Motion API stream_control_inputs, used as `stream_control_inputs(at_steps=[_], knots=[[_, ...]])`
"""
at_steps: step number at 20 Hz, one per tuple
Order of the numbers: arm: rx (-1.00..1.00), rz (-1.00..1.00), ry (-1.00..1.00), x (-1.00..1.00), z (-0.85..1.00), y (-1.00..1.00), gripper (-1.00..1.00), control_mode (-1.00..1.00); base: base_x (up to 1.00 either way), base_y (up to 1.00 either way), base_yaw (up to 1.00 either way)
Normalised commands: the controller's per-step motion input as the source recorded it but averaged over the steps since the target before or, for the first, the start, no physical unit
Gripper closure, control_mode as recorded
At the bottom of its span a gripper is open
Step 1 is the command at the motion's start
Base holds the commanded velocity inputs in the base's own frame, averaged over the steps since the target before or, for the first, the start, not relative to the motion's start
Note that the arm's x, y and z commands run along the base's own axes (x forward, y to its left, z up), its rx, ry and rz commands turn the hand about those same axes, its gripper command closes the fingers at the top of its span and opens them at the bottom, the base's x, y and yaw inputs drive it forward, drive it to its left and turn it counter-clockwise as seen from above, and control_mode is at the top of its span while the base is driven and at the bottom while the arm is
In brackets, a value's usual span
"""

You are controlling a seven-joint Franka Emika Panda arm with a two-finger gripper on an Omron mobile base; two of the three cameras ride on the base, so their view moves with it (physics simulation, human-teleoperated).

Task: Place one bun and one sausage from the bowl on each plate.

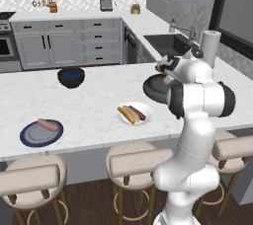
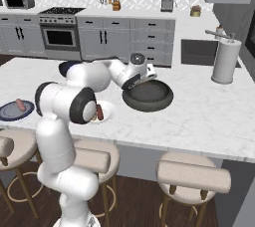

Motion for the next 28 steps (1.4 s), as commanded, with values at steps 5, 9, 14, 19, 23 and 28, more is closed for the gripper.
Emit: stream_control_inputs(at_steps=[5,9,14,19,23,28], knots=[[0.0,0.22,0.07,-0.78,0.48,0.62,1.0,-1.0,0.0,0.0,0.0],[0.0,0.25,0.18,-0.72,0.22,0.85,1.0,-1.0,0.0,0.0,0.0],[0.04,0.24,0.29,-0.72,0.32,0.82,1.0,-1.0,0.0,0.0,0.0],[0.1,0.21,0.29,-0.62,0.3,0.81,1.0,-1.0,0.0,0.0,0.0],[0.06,0.16,0.23,-0.47,0.0,0.98,1.0,-1.0,0.0,0.0,0.0],[0.01,0.12,0.2,-0.37,-0.01,1.0,1.0,-1.0,0.0,0.0,0.0]])
